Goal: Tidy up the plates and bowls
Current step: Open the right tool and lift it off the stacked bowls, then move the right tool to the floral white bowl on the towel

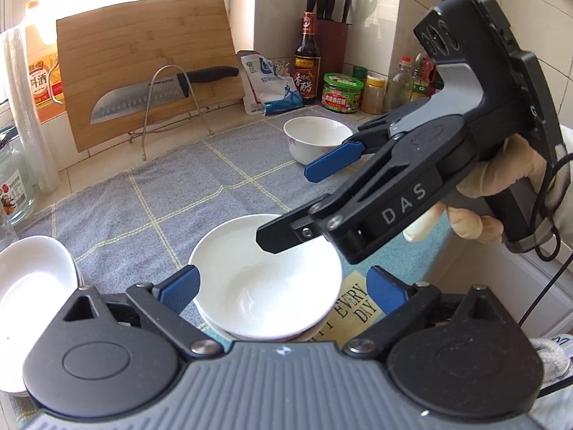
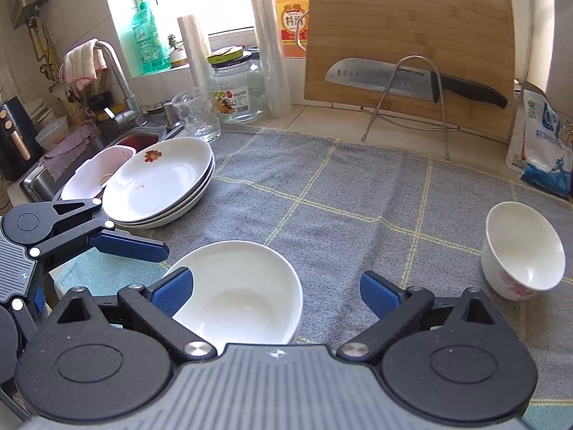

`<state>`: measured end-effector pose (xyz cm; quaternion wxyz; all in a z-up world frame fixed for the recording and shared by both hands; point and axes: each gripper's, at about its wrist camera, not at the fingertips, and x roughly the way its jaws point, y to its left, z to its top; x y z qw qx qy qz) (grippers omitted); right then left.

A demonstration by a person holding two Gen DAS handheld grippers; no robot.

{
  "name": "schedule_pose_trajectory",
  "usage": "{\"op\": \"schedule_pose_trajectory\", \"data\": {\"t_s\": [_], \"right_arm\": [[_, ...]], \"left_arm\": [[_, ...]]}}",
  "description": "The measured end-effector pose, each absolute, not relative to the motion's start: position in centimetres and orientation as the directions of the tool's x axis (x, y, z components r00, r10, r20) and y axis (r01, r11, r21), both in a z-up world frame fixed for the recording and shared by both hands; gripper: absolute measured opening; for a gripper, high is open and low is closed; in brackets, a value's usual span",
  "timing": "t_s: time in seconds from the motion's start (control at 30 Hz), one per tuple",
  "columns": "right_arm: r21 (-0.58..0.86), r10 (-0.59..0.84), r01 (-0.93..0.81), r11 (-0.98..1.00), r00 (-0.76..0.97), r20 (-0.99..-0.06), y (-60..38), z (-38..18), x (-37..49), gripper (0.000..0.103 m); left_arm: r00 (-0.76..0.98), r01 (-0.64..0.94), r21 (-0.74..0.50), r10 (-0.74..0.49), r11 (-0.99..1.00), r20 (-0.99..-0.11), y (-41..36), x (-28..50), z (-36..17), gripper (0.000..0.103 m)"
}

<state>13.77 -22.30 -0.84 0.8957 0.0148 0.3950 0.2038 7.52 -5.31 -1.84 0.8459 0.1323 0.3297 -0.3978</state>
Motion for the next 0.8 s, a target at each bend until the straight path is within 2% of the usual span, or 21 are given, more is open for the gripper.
{"op": "schedule_pose_trajectory", "data": {"t_s": [0.17,0.27,0.4,0.7,0.8], "right_arm": [[0.162,0.3,-0.263,0.951,0.662,-0.687,-24.6,-0.2,12.4,0.102],[0.167,0.276,-0.222,0.96,0.687,-0.672,-26.6,0.0,11.8,0.103],[0.152,0.255,-0.208,0.966,0.709,-0.657,-29.7,0.2,11.8,0.103],[0.175,0.305,-0.253,0.952,0.696,-0.651,-38.2,-1.1,13.2,0.103],[0.169,0.312,-0.27,0.948,0.684,-0.66,-41.0,-1.9,14.1,0.103]], "left_arm": [[0.4,0.815,-0.064,-0.64,0.576,-0.656,-7.2,8.0,-1.4,0.101],[0.378,0.84,-0.041,-0.637,0.542,-0.672,-9.3,7.9,-1.1,0.102],[0.387,0.856,-0.01,-0.654,0.516,-0.651,-11.8,7.1,-0.8,0.102],[0.394,0.826,-0.009,-0.589,0.563,-0.705,-20.6,6.9,-3.3,0.102],[0.398,0.786,-0.049,-0.565,0.616,-0.723,-23.1,7.6,-4.3,0.102]]}}
